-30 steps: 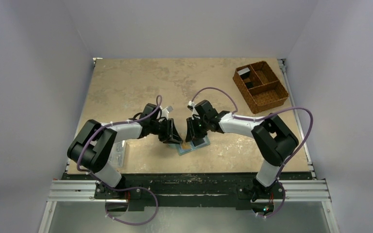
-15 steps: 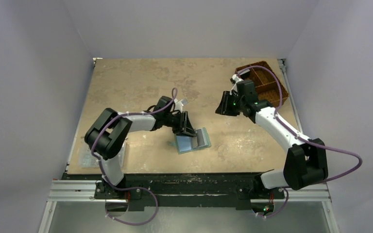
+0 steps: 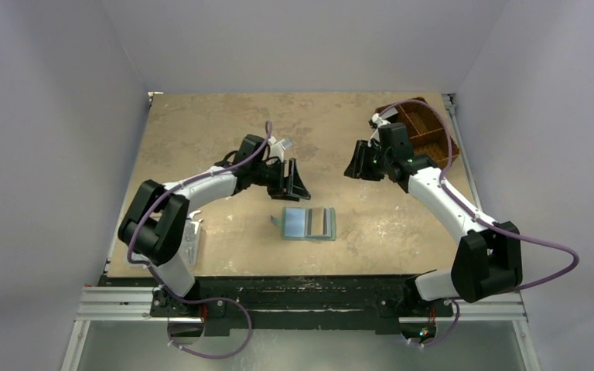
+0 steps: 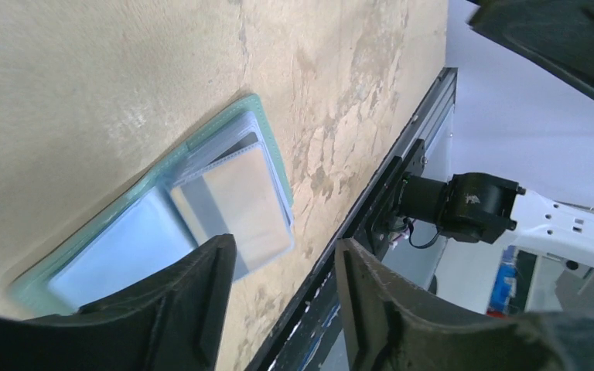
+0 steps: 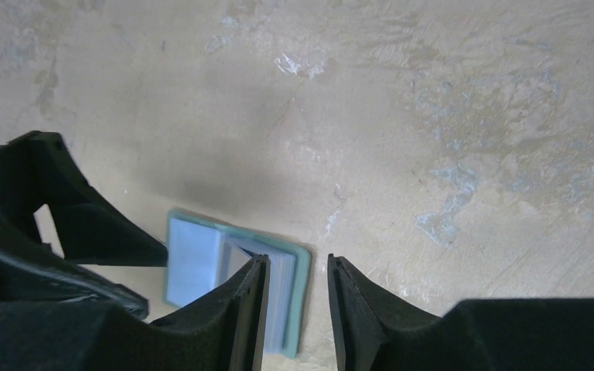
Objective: Put the credit cards into the card holder
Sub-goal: Turn over the card slot in the card holder, then pick up the credit card from the storage box.
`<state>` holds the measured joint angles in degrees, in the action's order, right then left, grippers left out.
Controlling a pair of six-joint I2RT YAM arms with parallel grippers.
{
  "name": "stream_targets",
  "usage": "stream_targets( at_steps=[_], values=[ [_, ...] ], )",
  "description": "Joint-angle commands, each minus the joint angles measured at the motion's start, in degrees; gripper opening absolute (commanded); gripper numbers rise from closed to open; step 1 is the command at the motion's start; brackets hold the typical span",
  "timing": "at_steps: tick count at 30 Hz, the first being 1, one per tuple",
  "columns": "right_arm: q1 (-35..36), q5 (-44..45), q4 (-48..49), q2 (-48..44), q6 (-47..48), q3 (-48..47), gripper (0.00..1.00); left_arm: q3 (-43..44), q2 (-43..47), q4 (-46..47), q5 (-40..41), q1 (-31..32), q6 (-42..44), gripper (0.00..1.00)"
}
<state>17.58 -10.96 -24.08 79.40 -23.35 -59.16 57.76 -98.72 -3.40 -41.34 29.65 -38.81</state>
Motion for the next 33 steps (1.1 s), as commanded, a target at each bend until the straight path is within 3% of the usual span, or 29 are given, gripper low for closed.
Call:
stream_targets(
  at_steps=[1,7,12,22,33],
  values=[
    [-1.4,2.4,4.6,0.5,-3.2,-5.2,0.46,4.1,4.8,-9.6,1.9,-3.2,8.9,0.61],
    [-11.9,3.5,14.8,3.1,-15.4,-7.4,0.69,5.7,4.0,-13.7,5.9,-3.7,15.5,0.64],
    [-17.1,5.8,18.7,12.3,-20.9,-15.3,0.83,4.3,4.2,-10.7,4.5,-3.7,14.8,0.65],
    [-21.4,7.4,16.1,36.6,-27.7,-38.1,0.86,2.0,7.4,-11.6,8.0,-3.7,17.0,0.67],
    [-21.6,10.7,16.8,43.3,-35.1,-39.9,0.69,1.9,7.3,-11.5,7.8,-3.7,17.1,0.67]
  ],
)
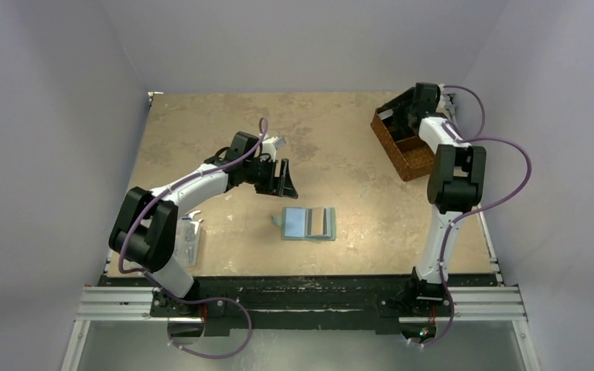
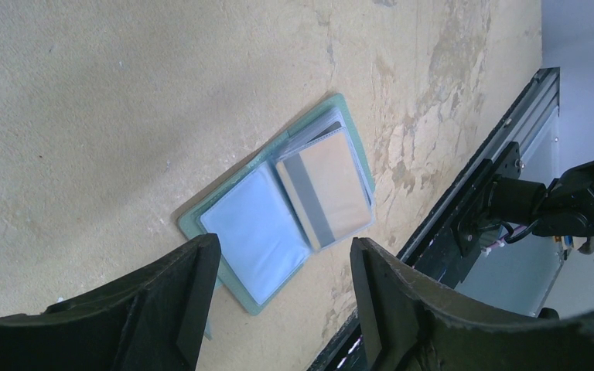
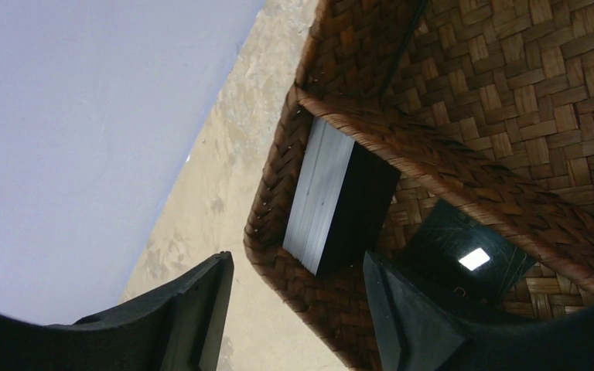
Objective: Put the credit cards into the card holder
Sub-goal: Pick up the credit card from the storage box.
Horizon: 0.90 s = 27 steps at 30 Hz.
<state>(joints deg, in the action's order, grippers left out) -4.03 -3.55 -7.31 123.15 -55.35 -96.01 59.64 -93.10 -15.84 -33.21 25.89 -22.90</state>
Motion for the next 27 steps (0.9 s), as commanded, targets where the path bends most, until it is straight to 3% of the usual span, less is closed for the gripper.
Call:
stream_targets(
  at_steps=[1,10,27],
  values=[
    [0.0,4.1,-0.4,0.1,-3.2,-3.2,0.69,0.1,1.6,1.0,-0.4,0.0,1.2,0.67],
    [0.1,7.1,-1.6,3.7,-3.7,-5.7,0.67,0.0,1.7,1.2,-0.7,0.0,1.1,0.67],
    [1.3,10.4,1.3,5.9,-7.9,-5.0,0.55,-0.3,2.7,1.4,-0.7,0.0,1.0,0.67]
  ],
)
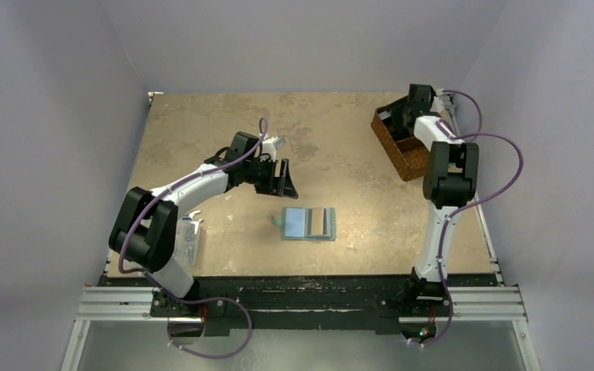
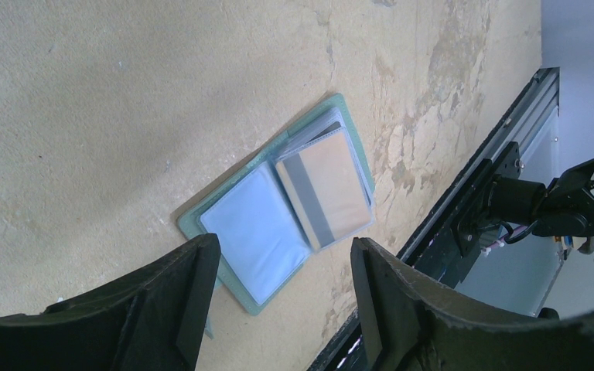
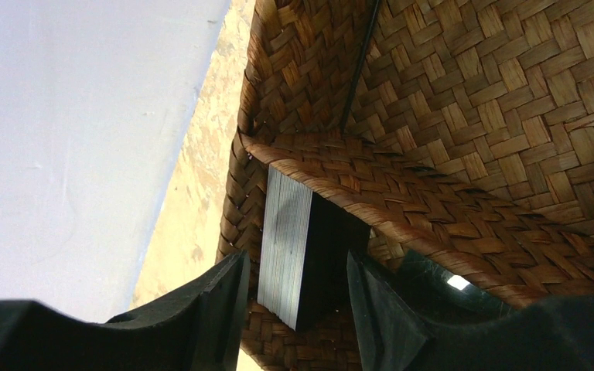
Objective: Put the credit cards into the card holder
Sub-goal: Pick up the credit card from the storage box.
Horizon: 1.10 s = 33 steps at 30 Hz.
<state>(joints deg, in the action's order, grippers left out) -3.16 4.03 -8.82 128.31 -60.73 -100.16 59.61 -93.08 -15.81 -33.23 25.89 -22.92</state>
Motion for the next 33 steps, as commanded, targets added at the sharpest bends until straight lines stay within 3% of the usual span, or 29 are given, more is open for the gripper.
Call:
stream_targets(
  at_steps=[1,13,26,29,33],
  values=[
    [0.6,2.9,3.3,0.7,-2.8,-0.6,0.54,-0.3,2.7,1.4,-0.7,0.0,1.0,0.67],
    [2.7,9.9,0.4,-0.1,-1.7,-1.3,0.50,-0.5,3.4,1.7,-0.7,0.0,0.9,0.67],
    [4.8,12.2,6.0,0.9,-2.6,1.5,0.52,-1.0,3.8,2.0,-0.5,0.0,0.9,0.67],
    [4.7,12.3,7.8,0.5,-2.4,2.3,0.50,-1.0,3.7,2.1,-0.6,0.0,0.9,0.67],
    [4.1,11.7,10.2,-0.3,-2.8,3.2,0.40,-1.0,3.5,2.1,-0.6,0.0,0.9,0.67]
  ],
)
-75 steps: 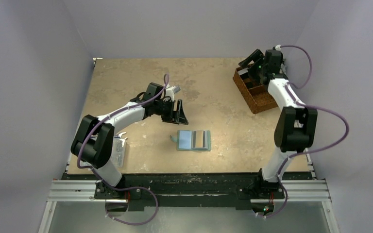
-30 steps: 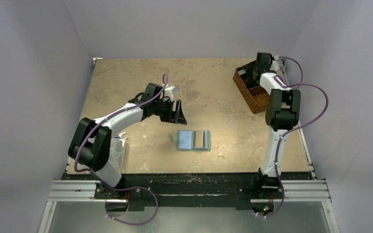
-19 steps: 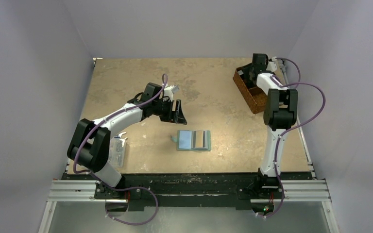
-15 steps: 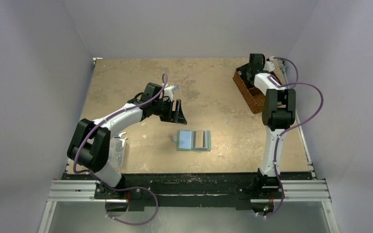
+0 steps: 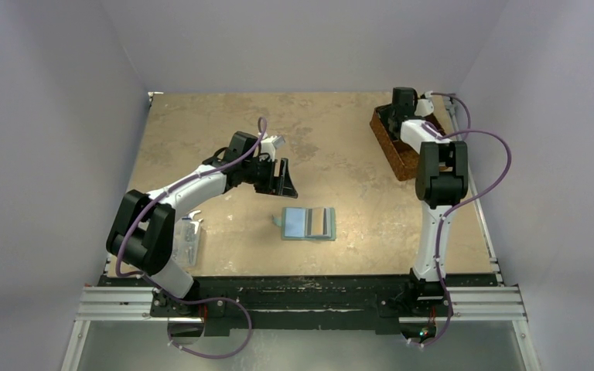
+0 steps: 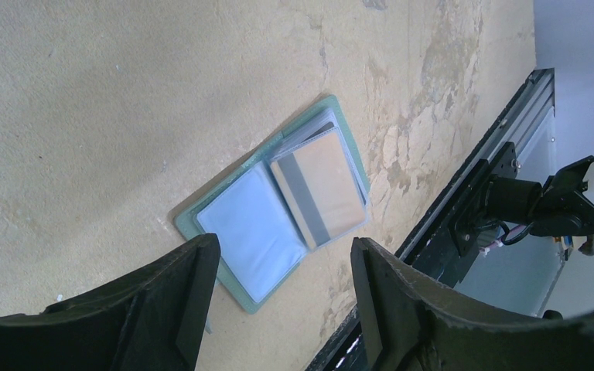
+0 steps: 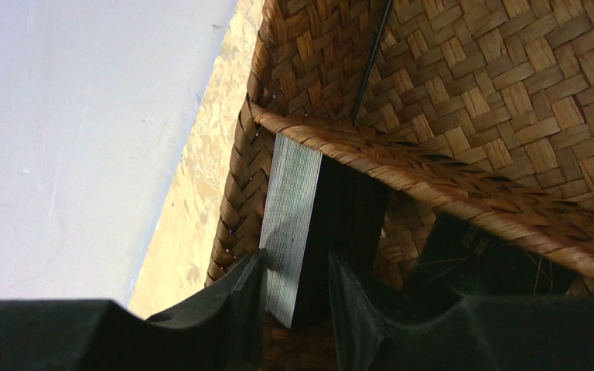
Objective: Put the credit cards into the card holder
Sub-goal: Pick up the credit card from the storage box.
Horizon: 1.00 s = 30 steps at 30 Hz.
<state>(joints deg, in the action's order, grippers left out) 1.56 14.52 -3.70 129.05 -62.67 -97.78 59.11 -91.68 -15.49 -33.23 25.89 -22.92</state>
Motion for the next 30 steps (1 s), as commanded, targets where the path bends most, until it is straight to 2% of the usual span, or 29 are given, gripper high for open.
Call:
stream_targets(
  at_steps=[1,10,24,30],
  values=[
    [-0.8,1.0,5.3,-1.2,-1.1,0.8,0.39,-0.5,2.0,1.8,-0.6,0.0,0.8,0.67],
    [-1.4,0.1,5.6,-2.4,-2.0,0.0,0.34,-0.5,1.6,2.0,-0.9,0.0,0.7,0.67],
    [-1.4,-0.5,5.1,-3.1,-3.2,-0.7,0.10,-0.5,1.5,2.0,-1.0,0.0,0.5,0.67],
    [-1.4,0.0,1.7,-5.8,-5.2,-0.2,0.07,-0.6,1.5,2.1,-1.2,0.0,0.5,0.67]
  ],
)
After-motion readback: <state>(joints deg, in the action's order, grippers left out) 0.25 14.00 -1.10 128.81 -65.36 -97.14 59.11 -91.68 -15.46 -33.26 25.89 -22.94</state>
